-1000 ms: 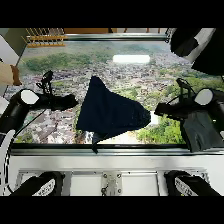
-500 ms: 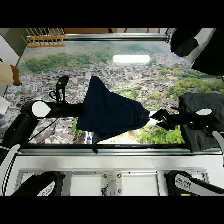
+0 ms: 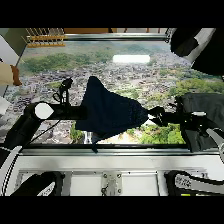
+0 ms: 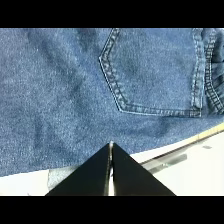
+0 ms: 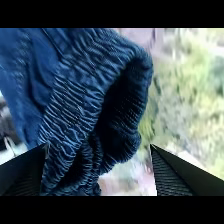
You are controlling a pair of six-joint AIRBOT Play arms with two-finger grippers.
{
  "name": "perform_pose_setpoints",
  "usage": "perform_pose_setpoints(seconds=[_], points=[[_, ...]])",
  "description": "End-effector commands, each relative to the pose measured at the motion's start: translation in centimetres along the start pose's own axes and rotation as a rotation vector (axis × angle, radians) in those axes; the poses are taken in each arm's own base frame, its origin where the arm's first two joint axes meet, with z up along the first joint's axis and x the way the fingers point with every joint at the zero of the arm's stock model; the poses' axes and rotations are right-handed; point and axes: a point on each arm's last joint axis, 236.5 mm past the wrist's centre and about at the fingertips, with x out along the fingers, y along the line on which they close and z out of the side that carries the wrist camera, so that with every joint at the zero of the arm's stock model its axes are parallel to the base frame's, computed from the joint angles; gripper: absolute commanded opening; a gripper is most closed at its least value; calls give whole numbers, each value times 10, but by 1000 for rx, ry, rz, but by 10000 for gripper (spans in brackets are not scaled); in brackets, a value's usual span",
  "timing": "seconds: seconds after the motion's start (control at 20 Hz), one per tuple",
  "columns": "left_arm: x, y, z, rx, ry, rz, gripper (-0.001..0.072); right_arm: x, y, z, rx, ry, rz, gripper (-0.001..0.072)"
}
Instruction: Fold the clothes and pants, and hang the long-sleeved shirts on hangers.
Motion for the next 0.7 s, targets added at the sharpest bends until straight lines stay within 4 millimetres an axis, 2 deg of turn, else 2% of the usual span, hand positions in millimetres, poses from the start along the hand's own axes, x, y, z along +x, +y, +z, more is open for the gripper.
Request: perform_pose_setpoints(seconds=[0.0, 0.1, 0.2, 0.45, 0.65], points=[[0, 0, -4, -5, 16, 0, 12, -21, 13, 15, -14, -69, 36, 720], [0, 0, -4, -4, 15, 0, 12, -20, 20, 12, -27, -65, 40, 720], [0, 0, -4, -4, 16, 0, 12, -7, 21, 2, -40, -30, 28, 720], [0, 0, -7, -4, 30, 1, 12, 37, 8, -19, -59, 39, -48, 718], [0, 0, -12, -4, 48, 2, 12, 49, 1, -28, -63, 67, -71, 717]])
